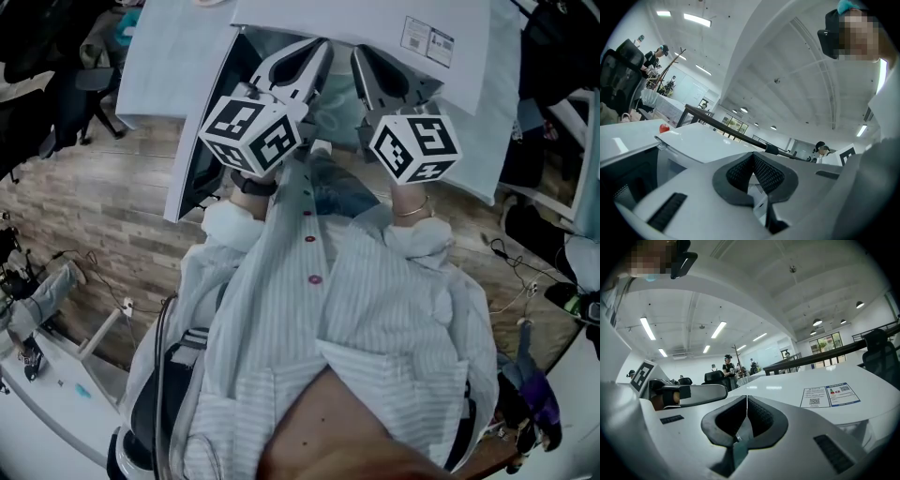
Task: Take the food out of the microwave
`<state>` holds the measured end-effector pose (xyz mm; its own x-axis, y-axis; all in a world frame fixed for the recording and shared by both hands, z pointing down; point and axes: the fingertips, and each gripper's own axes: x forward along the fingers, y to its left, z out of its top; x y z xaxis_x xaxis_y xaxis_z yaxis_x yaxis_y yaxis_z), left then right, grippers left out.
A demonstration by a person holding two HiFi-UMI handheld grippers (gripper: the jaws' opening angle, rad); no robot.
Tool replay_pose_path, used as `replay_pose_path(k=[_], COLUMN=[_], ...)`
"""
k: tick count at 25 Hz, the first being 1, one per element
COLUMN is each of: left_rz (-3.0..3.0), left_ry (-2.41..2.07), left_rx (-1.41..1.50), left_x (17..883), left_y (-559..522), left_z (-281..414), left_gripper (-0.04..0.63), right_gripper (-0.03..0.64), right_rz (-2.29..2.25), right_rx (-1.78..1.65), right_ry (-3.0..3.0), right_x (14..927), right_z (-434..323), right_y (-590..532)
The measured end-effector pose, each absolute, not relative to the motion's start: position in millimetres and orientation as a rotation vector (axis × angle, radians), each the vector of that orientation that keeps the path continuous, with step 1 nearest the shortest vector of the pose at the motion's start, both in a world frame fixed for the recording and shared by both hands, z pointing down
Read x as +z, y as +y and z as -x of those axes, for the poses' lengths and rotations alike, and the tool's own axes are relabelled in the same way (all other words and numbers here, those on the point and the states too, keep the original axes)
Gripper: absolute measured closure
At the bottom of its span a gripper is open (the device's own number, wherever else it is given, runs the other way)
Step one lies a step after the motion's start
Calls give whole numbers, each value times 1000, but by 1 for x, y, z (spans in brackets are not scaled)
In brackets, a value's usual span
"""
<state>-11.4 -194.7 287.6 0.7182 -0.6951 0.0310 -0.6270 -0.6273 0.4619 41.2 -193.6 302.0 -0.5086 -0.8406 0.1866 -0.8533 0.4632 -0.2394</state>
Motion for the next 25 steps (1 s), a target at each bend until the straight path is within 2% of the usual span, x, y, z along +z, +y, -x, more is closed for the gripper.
replay_pose_path(k=[25], left_rz=[-2485], left_ry=[-876], left_rx=[-139], left_x=[300], left_y=[-204], left_z=[-7], left_gripper=[588], right_gripper=[583], right_rz=[-1710], right_rx=[537], right_ry=[-2582], right_x=[306], right_z=[-64], right_y=[-190])
